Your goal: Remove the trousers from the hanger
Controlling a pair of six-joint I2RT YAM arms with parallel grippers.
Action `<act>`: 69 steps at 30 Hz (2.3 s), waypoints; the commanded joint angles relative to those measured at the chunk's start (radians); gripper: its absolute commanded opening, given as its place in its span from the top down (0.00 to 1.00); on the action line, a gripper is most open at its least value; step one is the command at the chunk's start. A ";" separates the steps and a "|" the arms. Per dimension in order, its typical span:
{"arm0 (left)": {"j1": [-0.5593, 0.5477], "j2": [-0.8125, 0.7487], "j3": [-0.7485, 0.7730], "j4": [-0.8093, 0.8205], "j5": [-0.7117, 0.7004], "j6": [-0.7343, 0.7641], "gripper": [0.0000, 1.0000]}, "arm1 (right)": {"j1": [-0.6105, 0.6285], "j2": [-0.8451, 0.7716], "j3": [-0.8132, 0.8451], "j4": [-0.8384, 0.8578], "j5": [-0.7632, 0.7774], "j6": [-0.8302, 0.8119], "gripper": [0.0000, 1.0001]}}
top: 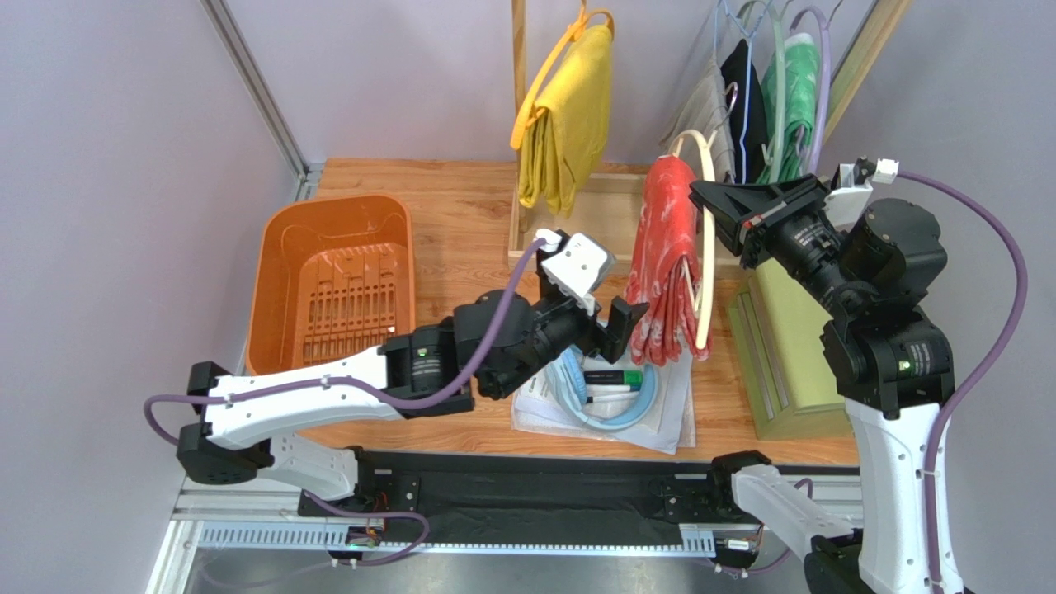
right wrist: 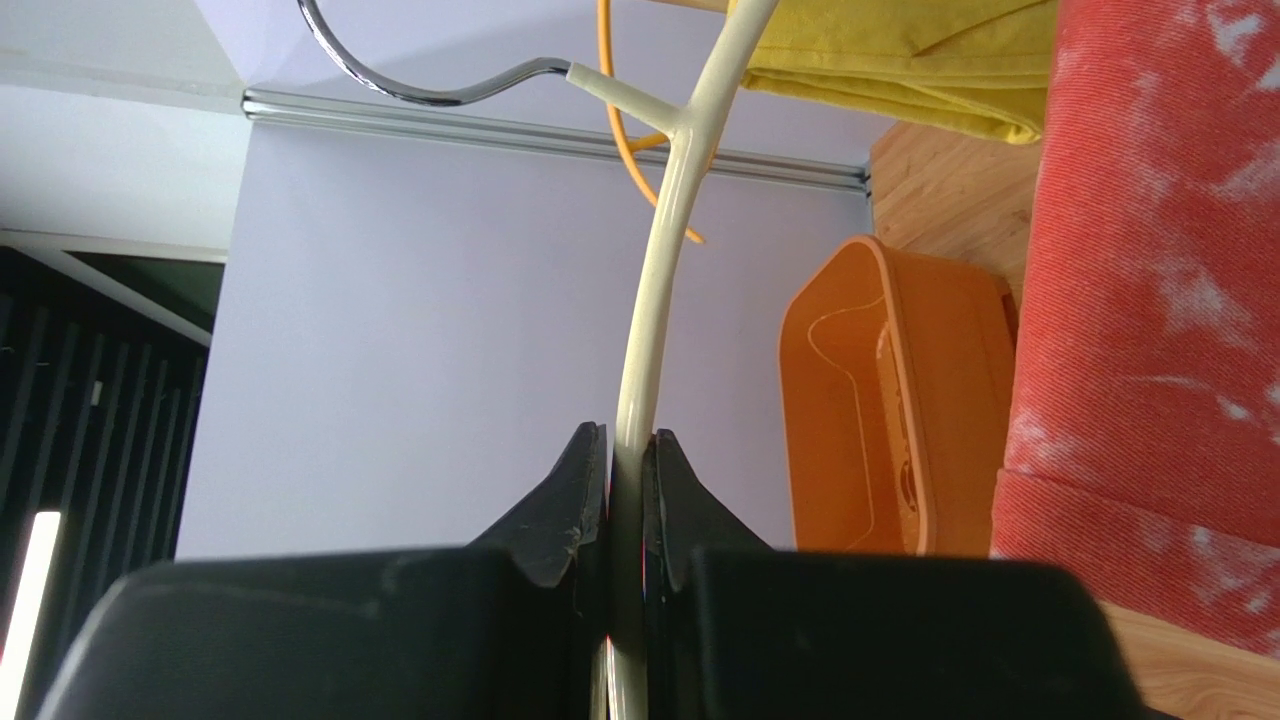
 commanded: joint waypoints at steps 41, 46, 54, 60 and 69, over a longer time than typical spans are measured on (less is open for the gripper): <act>0.011 0.264 0.068 0.287 -0.174 0.019 0.20 | -0.002 -0.116 0.186 0.216 0.030 0.186 1.00; 0.025 0.285 0.104 0.278 -0.154 -0.007 0.20 | -0.002 -0.141 0.169 0.199 0.040 0.191 1.00; 0.029 0.322 0.202 0.252 -0.176 0.011 0.19 | -0.002 -0.150 0.159 0.185 0.033 0.185 1.00; 0.029 0.287 0.194 0.279 -0.176 0.014 0.23 | -0.002 -0.164 0.134 0.170 0.030 0.174 1.00; 0.029 0.192 0.116 0.304 -0.097 -0.036 0.15 | -0.002 -0.171 0.106 0.176 0.025 0.169 1.00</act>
